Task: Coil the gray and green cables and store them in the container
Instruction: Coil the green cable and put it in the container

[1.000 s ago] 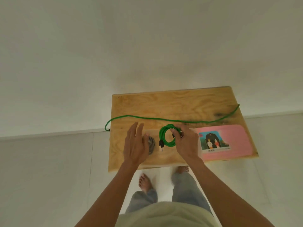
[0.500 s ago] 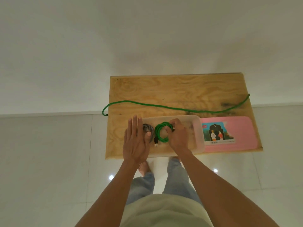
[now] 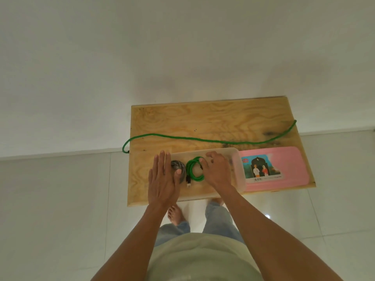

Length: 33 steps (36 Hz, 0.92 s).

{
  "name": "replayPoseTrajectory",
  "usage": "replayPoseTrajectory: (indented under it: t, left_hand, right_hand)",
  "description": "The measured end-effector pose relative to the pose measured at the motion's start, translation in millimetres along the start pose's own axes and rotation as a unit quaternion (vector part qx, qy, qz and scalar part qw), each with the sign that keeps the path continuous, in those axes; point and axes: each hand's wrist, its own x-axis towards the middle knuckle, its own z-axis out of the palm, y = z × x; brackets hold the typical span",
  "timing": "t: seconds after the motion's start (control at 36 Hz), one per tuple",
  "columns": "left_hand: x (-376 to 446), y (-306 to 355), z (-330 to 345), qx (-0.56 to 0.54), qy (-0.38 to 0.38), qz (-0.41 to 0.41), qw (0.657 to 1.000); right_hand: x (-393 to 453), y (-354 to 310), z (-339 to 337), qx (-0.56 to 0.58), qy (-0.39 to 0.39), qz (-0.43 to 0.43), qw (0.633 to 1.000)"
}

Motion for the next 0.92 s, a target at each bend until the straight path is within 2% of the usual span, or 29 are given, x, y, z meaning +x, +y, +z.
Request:
replayPoseTrajectory:
  t: [0.28,0.39,0.53,0.72,0.83,0.92]
  left_hand:
    - [47,16,-30,0.002,0.024,0.013,1.000]
    - [82,27,-37,0.021,0.030,0.053,0.998]
    - [121,42,-38,0.049,-0.033,0.031,0.998]
    - [159,49,-26,0.140,-0.145,-0.013,0.979]
    - [173,51,-16,0.158,-0.189,-0.035,0.969]
    - [180,51,-8,0.175,-0.190,-0.034,0.966]
  right_hand:
    - [16,-26,-44,0.032,0.071,-0.075,0.994]
    - [46,-27,-66,0.030,0.065,-0.089,0.993]
    - [91,-10,-80,-0.016,0.006,-0.105,0.994]
    - [143,18,-84,-0.123,-0.132,-0.086,0.980]
    - [158,19,-78,-0.120,-0.189,-0.057,0.973]
    - [164,19,-69,-0.114,-0.239,-0.040,0.964]
